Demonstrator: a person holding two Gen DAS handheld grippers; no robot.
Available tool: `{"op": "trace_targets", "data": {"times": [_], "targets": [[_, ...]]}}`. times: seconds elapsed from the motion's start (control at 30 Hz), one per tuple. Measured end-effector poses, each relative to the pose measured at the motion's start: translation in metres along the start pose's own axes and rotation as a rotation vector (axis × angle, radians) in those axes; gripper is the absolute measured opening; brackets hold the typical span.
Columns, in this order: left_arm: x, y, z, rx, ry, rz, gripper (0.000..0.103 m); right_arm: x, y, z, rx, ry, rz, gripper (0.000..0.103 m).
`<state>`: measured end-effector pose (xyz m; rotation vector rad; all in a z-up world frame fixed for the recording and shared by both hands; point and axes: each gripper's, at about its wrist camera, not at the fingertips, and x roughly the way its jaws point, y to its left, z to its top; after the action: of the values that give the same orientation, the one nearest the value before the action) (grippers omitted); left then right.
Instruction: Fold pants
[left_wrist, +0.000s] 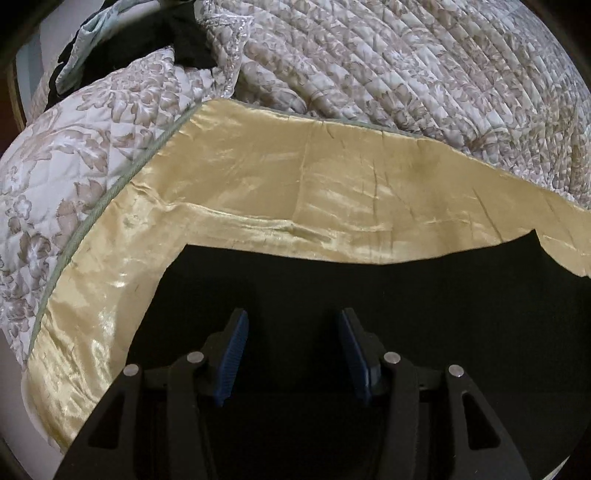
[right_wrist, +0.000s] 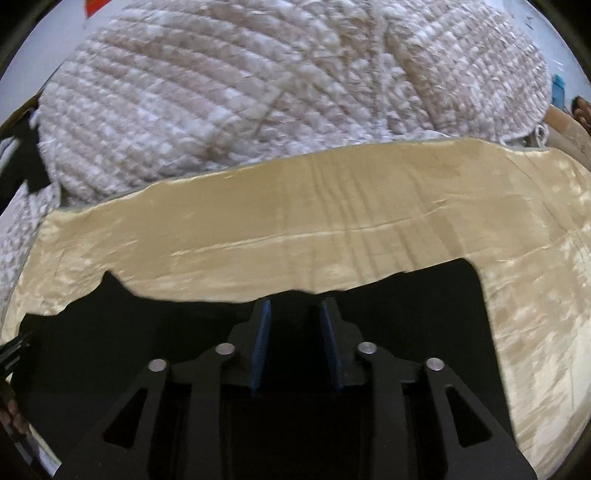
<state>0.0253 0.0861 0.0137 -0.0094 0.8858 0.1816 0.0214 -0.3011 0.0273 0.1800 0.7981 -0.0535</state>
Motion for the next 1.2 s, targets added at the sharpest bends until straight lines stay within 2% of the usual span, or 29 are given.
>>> {"op": "trace_targets", "data": {"times": [0.3,0.43,0.53,0.63,0.77,0.83,0.97,1.2], "targets": [[-0.022,0.01,-0.027,-0.013,-0.018,-0.017,0.054,-0.017,0.048,-0.031,-0.136,0.016,0.143,0.032],[-0.038,0.023,-0.049,-0.061,-0.033,-0.041,0.056,-0.023,0.06,-0.051,-0.162,0.045,0.201,0.042],[-0.047,0.039,-0.058,-0.099,-0.043,-0.07,0.056,-0.024,0.062,-0.063,-0.164,0.069,0.216,0.043],[-0.05,0.067,-0.057,-0.18,-0.066,-0.041,0.056,-0.029,0.06,-0.071,-0.161,0.064,0.217,0.043],[-0.039,0.105,-0.058,-0.325,-0.043,-0.009,0.058,-0.03,0.058,-0.071,-0.151,0.062,0.221,0.043],[-0.032,0.111,-0.06,-0.366,-0.026,-0.04,0.059,-0.029,0.058,-0.071,-0.148,0.062,0.222,0.043],[-0.038,0.103,-0.069,-0.358,-0.035,-0.09,0.059,-0.029,0.059,-0.071,-0.145,0.063,0.223,0.043],[-0.046,0.1,-0.081,-0.376,-0.044,-0.242,0.059,-0.027,0.059,-0.071,-0.138,0.064,0.229,0.044]]}}
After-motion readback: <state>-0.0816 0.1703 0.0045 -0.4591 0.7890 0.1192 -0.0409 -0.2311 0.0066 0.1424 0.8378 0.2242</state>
